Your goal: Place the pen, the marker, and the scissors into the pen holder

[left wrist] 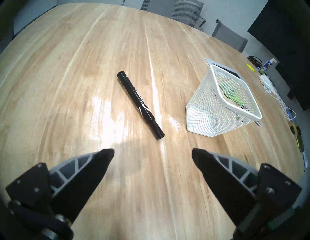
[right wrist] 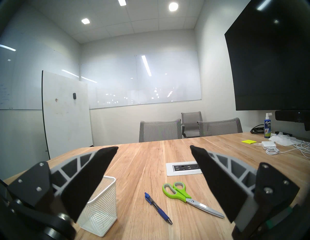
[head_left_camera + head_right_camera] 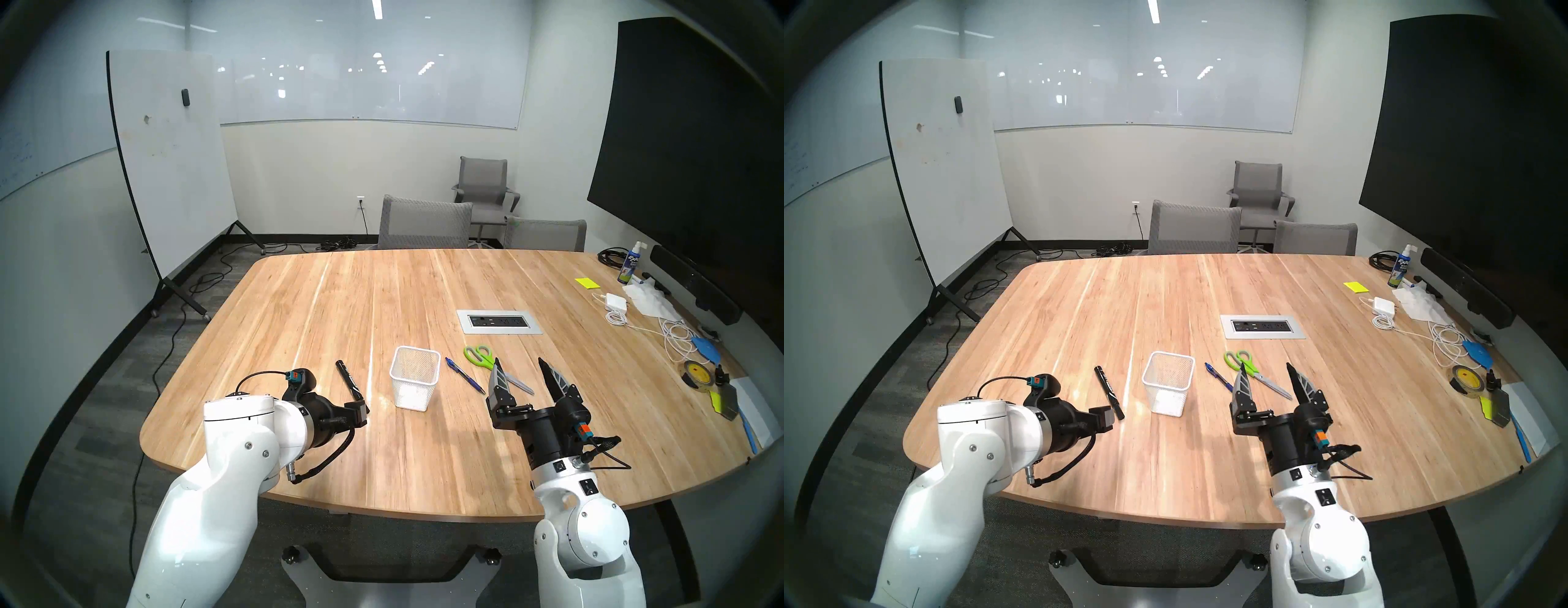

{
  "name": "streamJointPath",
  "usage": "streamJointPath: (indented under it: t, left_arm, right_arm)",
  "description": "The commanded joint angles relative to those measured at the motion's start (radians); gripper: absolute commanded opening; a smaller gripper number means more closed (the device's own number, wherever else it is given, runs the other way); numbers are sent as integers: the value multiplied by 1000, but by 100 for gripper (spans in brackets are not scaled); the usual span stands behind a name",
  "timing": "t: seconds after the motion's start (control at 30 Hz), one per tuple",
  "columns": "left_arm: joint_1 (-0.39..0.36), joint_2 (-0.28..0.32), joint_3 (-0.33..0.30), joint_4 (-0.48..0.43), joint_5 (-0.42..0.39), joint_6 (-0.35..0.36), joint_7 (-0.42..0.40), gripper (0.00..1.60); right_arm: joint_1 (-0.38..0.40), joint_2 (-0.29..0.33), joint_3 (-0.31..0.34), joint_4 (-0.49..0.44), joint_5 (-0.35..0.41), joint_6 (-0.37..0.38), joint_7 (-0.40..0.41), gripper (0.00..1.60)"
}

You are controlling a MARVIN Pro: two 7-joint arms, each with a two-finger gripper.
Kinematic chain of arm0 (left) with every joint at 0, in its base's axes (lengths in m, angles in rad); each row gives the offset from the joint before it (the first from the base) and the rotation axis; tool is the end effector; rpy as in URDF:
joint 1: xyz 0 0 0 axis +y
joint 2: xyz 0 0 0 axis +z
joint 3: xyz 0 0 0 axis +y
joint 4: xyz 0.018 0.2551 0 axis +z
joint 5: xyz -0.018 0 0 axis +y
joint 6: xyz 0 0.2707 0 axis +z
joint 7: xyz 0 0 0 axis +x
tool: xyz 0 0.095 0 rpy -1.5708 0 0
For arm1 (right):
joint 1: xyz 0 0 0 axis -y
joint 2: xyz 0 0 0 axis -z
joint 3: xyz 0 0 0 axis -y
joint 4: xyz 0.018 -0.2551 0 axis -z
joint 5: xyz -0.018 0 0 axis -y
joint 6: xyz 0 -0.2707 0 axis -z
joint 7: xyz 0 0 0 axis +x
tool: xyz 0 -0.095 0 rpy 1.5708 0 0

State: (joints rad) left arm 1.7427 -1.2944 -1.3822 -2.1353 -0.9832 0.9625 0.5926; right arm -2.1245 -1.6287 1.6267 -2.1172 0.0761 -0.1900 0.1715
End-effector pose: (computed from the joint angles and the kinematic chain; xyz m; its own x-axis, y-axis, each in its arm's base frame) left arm 0.2899 -0.0378 -0.2395 0.7283 0.1621 0.6658 -0.0705 -0.9487 0.3081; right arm 0.2440 0.0003 -0.2285 -0.1861 -0.0798 0.9793 0.0900 -0.9939 -0.0639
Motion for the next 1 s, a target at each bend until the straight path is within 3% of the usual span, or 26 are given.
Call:
streamJointPath:
  t: [0.0, 0.97]
  left_arm:
    - [-55, -27, 9, -5, 9, -5, 24, 160]
    - [-142, -108, 87, 90, 41, -13, 162, 160]
  right_arm:
    - [2, 1, -1, -22, 1, -4, 2, 160]
    - [2, 1, -1, -22, 1, -3, 2, 160]
